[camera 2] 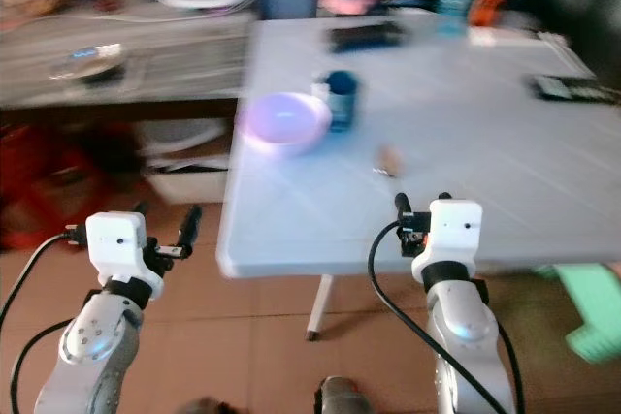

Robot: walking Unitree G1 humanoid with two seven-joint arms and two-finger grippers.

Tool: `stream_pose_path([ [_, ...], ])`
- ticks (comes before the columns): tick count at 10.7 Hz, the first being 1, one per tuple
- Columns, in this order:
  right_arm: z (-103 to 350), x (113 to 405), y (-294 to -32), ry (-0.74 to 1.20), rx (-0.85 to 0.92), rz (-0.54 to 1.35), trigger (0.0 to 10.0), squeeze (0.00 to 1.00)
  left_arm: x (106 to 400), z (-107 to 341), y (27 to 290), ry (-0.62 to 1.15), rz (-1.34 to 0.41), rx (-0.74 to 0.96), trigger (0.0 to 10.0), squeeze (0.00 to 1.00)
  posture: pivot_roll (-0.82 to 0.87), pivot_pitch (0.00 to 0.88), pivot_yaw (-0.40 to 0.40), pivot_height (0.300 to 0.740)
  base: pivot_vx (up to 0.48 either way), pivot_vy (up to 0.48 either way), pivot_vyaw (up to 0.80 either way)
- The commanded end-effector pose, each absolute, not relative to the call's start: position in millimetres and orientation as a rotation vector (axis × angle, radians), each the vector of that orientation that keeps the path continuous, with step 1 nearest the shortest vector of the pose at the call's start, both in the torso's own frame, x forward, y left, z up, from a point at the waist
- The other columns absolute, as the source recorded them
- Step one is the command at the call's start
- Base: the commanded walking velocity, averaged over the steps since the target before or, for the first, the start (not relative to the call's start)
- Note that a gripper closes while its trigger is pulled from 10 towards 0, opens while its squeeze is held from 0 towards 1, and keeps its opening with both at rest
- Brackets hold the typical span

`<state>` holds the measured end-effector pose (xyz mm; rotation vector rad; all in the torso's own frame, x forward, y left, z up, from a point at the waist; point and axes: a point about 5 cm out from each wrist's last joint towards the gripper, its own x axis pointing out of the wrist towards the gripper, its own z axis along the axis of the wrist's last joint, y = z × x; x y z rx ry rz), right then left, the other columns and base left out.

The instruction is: Setting the table

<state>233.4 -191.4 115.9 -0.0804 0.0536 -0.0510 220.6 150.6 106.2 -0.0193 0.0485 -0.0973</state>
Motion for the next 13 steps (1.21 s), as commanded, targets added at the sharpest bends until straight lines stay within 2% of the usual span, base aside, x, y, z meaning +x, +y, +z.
stream_pose_path([
  [1, 119.8, 234.9, -189.5, 0.044, -0.083, -0.044, 10.0, 0.0, 220.3, 109.2, 150.9, 0.044, -0.099, -0.019, 10.0, 0.0, -0.05, 0.07, 0.055, 0.74, 0.0, 0.0, 0.0],
  [4, 121.4, 237.1, -188.1, 0.038, -0.083, -0.041, 10.0, 0.0, 220.5, 109.4, 151.8, 0.047, -0.087, -0.015, 10.0, 0.0, -0.05, 0.079, 0.056, 0.74, 0.0, 0.0, 0.0],
  [5, 122.5, 249.2, -190.0, 0.052, -0.063, -0.058, 10.0, 0.8, 215.3, 109.5, 153.7, 0.06, -0.072, -0.008, 10.0, 0.0, -0.03, 0.122, 0.05, 0.74, 0.0, 0.0, 0.0],
  [6, 124.8, 259.4, -191.3, 0.057, -0.059, -0.047, 10.0, 0.0, 212.4, 109.1, 155.8, 0.069, -0.061, -0.009, 10.0, 0.0, -0.03, 0.131, 0.051, 0.74, 0.0, 0.0, 0.0],
  [11, 131.1, 280.7, -184.3, 0.077, 0.006, 0.072, 10.0, 0.0, 207.5, 110.2, 156.2, 0.096, -0.054, 0.016, 10.0, 0.0, -0.01, 0.181, 0.056, 0.74, 0.0, 0.0, 0.0],
  [13, 123.7, 280.6, -178.7, 0.132, 0.018, 0.118, 10.0, 0.0, 206.5, 110.4, 156.2, 0.105, -0.058, 0.017, 10.0, 0.0, -0.01, 0.186, 0.053, 0.74, 0.0, 0.0, 0.0],
])
